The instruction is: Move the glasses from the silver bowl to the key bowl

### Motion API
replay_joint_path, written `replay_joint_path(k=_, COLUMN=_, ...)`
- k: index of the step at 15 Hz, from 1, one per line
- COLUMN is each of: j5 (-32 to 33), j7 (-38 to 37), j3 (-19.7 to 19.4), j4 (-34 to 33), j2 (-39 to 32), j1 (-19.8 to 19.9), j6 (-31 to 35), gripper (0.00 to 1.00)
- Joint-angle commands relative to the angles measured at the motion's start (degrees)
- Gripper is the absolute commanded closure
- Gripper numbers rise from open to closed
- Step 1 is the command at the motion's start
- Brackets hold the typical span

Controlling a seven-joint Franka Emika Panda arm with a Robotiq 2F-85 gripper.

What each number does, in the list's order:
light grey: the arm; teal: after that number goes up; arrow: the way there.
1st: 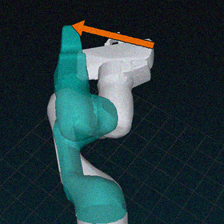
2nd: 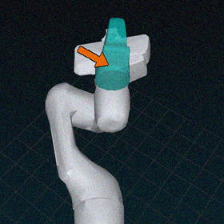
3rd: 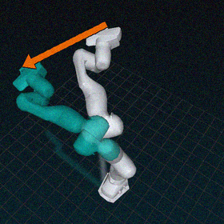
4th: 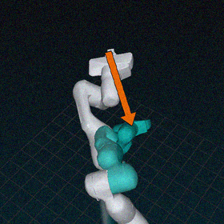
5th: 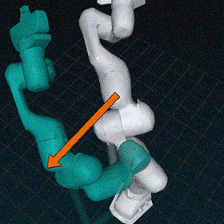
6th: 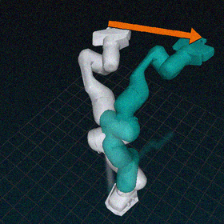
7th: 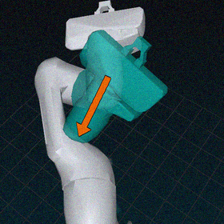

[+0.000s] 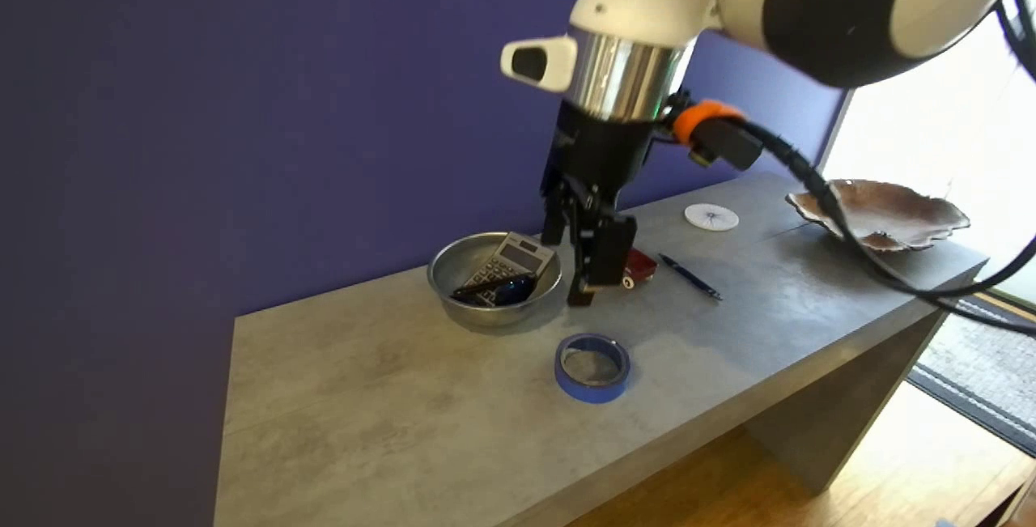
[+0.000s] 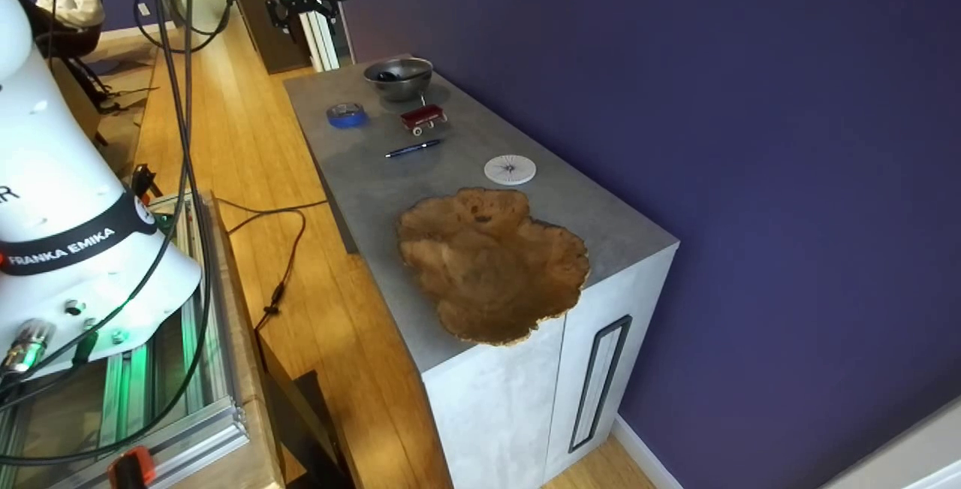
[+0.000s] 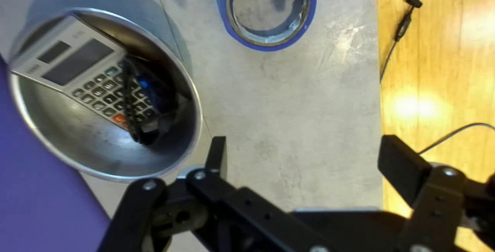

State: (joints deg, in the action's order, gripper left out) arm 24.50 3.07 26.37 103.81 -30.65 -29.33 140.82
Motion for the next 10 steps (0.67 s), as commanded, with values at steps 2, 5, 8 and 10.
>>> replay_joint_path(k=2, j5=-7.9, j7=8.0, j3=-2.0, j4=-16.9, j2=-13.0, j1=-2.3, j6=-3.9, gripper=0.00)
replay_joint_path(k=5, j5=-13.4, j7=8.6, j3=-3.0, j4=-25.7, j2=-17.8, j1=-1.7, j6=-8.4, gripper=0.00)
replay_joint_path(k=8, j5=-13.0, j7=8.3, j3=-4.7, j4=-23.1, j2=-15.9, j1=-2.2, j6=-6.8, gripper=0.00)
replay_joint_path(k=10, j5=-13.1, j7=7.9, j3=-5.3, j4=-25.7, j2=-17.8, j1=-2.6, j6=-7.4, gripper=0.00)
